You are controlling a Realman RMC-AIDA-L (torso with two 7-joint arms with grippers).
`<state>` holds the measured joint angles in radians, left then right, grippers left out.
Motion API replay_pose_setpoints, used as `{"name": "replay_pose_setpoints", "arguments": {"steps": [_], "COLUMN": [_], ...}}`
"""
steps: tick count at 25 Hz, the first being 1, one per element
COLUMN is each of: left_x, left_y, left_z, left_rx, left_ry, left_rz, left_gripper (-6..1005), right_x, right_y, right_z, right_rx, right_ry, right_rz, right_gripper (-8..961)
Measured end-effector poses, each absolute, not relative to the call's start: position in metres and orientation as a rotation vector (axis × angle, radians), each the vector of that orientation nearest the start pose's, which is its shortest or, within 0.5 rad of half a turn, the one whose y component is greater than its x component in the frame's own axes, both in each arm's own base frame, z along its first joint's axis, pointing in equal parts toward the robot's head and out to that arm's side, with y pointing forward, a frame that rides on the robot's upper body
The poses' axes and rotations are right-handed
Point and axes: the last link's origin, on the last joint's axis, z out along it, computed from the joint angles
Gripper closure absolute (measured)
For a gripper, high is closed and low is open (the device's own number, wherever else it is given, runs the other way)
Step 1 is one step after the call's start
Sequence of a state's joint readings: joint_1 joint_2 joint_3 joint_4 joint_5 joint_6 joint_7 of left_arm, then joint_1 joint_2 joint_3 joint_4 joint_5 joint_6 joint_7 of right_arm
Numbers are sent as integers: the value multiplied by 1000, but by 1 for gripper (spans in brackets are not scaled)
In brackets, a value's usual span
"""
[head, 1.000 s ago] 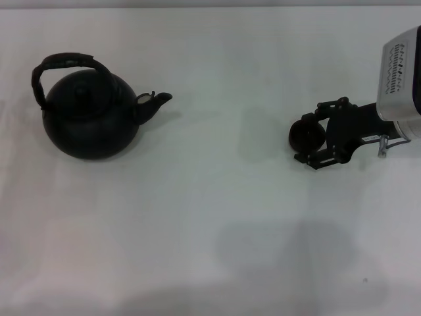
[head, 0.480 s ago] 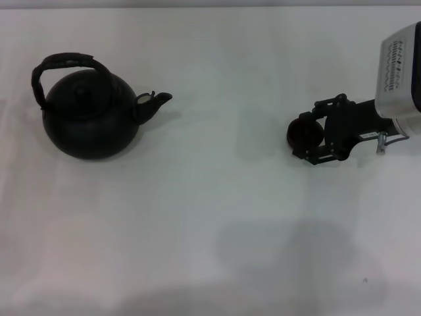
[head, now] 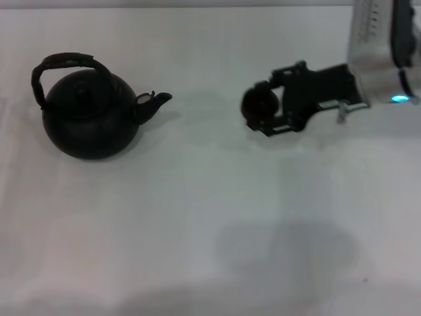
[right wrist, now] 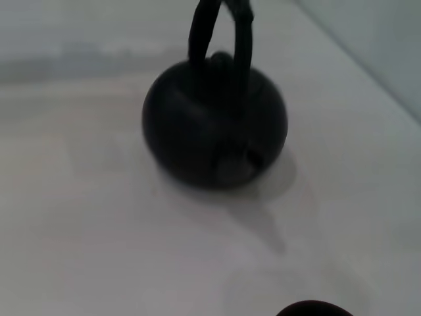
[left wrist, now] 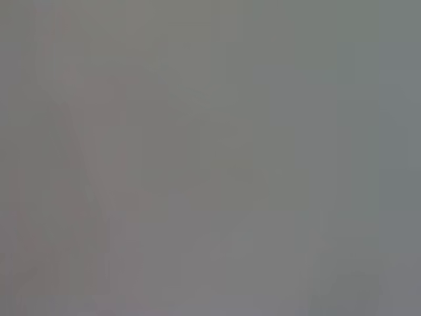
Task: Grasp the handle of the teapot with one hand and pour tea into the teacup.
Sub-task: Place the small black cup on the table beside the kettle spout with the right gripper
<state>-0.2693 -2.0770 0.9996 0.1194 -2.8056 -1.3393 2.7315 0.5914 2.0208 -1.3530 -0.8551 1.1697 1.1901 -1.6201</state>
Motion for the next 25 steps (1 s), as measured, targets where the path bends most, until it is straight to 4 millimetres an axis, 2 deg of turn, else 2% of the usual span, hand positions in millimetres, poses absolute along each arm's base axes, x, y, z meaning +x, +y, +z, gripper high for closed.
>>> {"name": "replay_pose_setpoints", "arguments": {"steps": [4, 10, 17, 25], "left_x": [-385, -387, -388, -387], "left_y": [273, 271, 270, 271], "left_z": [48, 48, 49, 50], "left_rx": [-1335, -1330, -1329, -1331], "left_ry": [-613, -618, -618, -613], "left_rz": [-786, -781, -779, -780], "left_gripper": [181, 181, 181, 181], "right_x": [200, 192, 187, 193], "right_y": [379, 377, 373, 367], "right_z": [-61, -90, -98, -102], "right_rx": [-2881, -2892, -2914, -2928], "right_ry": [129, 73, 94, 124], "right_rz": [43, -23, -31, -44], "right_gripper": [197, 189, 180, 169]}}
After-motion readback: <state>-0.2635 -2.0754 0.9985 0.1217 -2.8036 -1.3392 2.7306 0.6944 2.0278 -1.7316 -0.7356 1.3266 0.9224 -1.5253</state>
